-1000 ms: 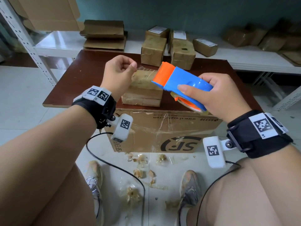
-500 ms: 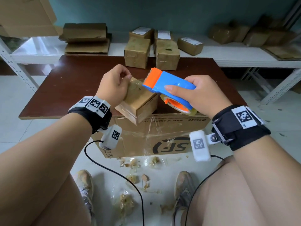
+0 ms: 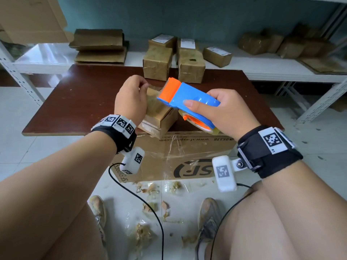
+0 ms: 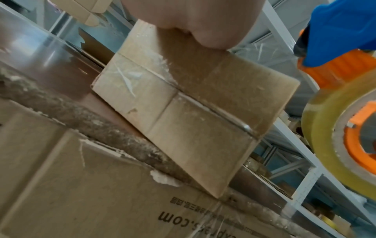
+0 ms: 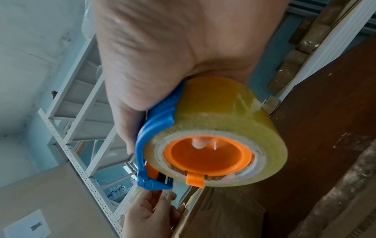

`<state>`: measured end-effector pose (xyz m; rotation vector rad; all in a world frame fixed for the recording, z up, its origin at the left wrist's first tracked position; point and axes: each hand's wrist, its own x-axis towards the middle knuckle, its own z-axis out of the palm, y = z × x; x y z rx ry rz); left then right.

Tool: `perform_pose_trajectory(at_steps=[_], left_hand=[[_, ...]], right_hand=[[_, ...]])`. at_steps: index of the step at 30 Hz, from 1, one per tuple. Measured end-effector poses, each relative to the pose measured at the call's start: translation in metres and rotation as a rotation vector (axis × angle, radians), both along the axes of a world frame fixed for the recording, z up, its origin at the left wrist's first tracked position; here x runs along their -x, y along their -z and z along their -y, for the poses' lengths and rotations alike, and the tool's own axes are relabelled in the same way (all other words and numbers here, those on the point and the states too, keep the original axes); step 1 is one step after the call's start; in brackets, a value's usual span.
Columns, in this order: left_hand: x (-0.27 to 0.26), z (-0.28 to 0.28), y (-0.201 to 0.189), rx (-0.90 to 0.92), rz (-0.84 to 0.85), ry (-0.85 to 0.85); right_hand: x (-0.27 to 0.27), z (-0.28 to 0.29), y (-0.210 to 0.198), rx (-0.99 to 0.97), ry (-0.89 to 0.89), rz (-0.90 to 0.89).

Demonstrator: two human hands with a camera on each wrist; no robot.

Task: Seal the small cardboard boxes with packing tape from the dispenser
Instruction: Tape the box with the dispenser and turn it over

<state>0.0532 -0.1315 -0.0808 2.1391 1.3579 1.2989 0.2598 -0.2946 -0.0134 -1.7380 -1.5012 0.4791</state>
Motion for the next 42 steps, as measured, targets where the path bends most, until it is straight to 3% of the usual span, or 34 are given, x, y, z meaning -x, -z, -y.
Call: perform_pose_trajectory(at_steps=[3,9,13,17,20,31,38,42], left_hand=[[-0.002,0.002,-0.003,0.093,0.017,-0.018],[0.014,0.003,-0.028,0.174,0.405,0.000],[0.026,0.015,-0.041,0.274,0.607,0.077],[0.033,0.037,-0.046,0.235,0.585,0.121],[0.024,0.059,-0.048,0.071,0.416,0.179],[0.000,0.061,-0.045,-0.219,0.092,0.087],[0.002,0.053,-0.056,-0.266,0.131,0.065],[-0.003,0.100,-0.081,-0.465,0.214,0.159]], right_hand=[[0.006,0.003,0.001,0.017,0.009,0.033],[0.008,0.004,-0.002,-0.003,0.023,0.043],[0.012,0.002,-0.002,0.012,0.039,0.146],[0.014,-0.006,0.004,0.014,0.087,0.271],[0.017,-0.015,0.007,-0.016,0.155,0.304],[0.054,-0.041,0.006,-0.081,0.361,0.247],[0.053,-0.055,-0.004,-0.105,0.357,0.195],[0.006,-0.067,0.001,-0.070,0.535,0.012]])
